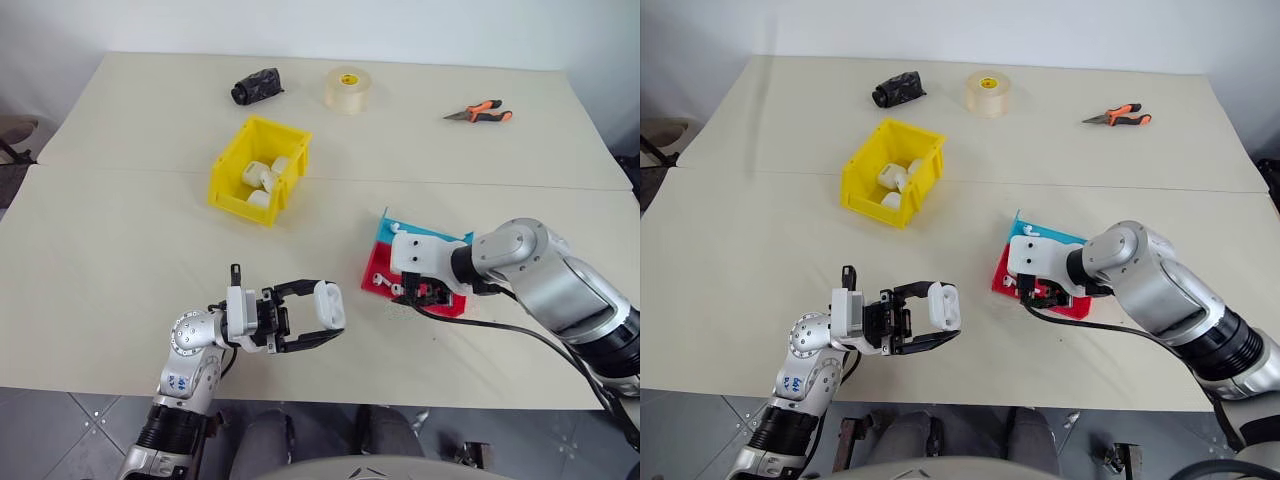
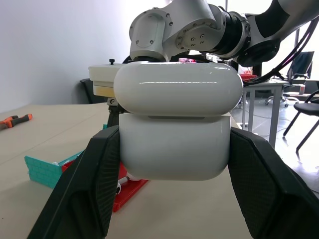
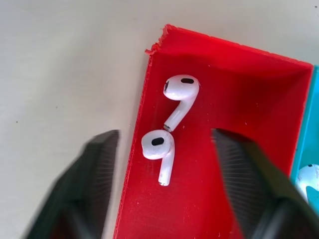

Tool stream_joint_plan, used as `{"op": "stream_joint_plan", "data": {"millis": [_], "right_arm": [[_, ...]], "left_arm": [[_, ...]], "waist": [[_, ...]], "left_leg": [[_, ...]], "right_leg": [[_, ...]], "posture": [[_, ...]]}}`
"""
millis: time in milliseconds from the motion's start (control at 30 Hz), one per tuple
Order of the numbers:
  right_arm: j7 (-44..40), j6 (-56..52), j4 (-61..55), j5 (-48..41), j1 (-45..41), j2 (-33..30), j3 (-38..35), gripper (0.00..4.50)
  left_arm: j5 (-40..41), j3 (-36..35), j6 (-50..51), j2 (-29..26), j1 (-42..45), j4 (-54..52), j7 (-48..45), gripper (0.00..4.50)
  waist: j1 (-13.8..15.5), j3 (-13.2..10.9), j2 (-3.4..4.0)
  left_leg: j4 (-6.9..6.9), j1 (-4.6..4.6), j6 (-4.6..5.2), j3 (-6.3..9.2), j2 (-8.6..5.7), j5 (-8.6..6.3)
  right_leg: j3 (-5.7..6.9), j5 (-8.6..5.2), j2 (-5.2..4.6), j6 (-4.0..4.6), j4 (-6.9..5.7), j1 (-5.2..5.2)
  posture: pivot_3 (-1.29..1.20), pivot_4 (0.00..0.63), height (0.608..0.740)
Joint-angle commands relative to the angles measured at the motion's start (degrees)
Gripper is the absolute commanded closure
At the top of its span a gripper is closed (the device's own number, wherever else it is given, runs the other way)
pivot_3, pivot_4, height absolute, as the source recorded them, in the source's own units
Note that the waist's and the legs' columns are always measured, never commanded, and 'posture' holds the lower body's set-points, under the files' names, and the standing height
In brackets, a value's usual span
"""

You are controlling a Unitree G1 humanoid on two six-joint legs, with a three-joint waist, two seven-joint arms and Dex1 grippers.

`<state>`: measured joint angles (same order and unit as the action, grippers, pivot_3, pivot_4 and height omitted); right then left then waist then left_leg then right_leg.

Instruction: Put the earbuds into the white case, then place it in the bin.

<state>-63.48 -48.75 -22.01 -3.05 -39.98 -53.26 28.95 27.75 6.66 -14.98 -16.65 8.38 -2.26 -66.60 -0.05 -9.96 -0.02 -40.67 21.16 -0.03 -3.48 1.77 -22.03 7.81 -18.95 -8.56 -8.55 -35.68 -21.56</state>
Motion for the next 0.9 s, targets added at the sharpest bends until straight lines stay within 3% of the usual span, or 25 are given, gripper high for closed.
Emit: {"op": "stream_joint_plan", "data": {"millis": [33, 733, 867, 900], "right_arm": [[-0.55, 0.95, -1.58, 1.05, -0.05, -0.16, 0.09, 3.06], [-2.57, 3.44, -0.88, 4.46, 1.9, -0.23, 0.02, 3.06], [-2.85, 2.59, -1.15, 3.84, 2.49, 0.42, -0.26, 3.95], [-2.71, 2.5, -1.22, 3.91, 2.59, 0.54, -0.27, 3.96]], "left_arm": [[0.4, -0.06, -0.58, -0.01, -0.03, -2.33, 0.41, 1.7], [0.59, -0.14, -0.08, -0.22, 0.29, -2.77, 0.72, 1.7], [0.65, -0.18, 0.11, -0.37, 0.3, -2.99, 0.77, 1.7], [0.67, -0.19, 0.17, -0.41, 0.28, -3.05, 0.76, 1.7]], "waist": [[-0.01, 0.0, 0.0], [0.0, 0.0, 0.0], [-0.02, 0.0, 0.0], [-0.01, 0.0, 0.0]], "left_leg": [[0.0, 0.0, 0.0, 0.0, 0.0, 0.0], [0.0, 0.0, 0.0, 0.0, 0.0, 0.0], [0.0, -0.01, 0.0, 0.0, 0.0, 0.0], [0.0, -0.01, 0.0, 0.0, 0.0, 0.0]], "right_leg": [[0.0, 0.0, 0.0, 0.0, 0.0, 0.0], [0.0, 0.0, 0.0, 0.0, 0.0, 0.0], [0.0, 0.0, 0.0, 0.0, 0.0, 0.0], [0.0, 0.0, 0.0, 0.0, 0.0, 0.0]], "posture": [[0.0, 0.15, 0.74], [0.0, 0.15, 0.74], [0.0, 0.15, 0.74], [0.0, 0.15, 0.74]]}}
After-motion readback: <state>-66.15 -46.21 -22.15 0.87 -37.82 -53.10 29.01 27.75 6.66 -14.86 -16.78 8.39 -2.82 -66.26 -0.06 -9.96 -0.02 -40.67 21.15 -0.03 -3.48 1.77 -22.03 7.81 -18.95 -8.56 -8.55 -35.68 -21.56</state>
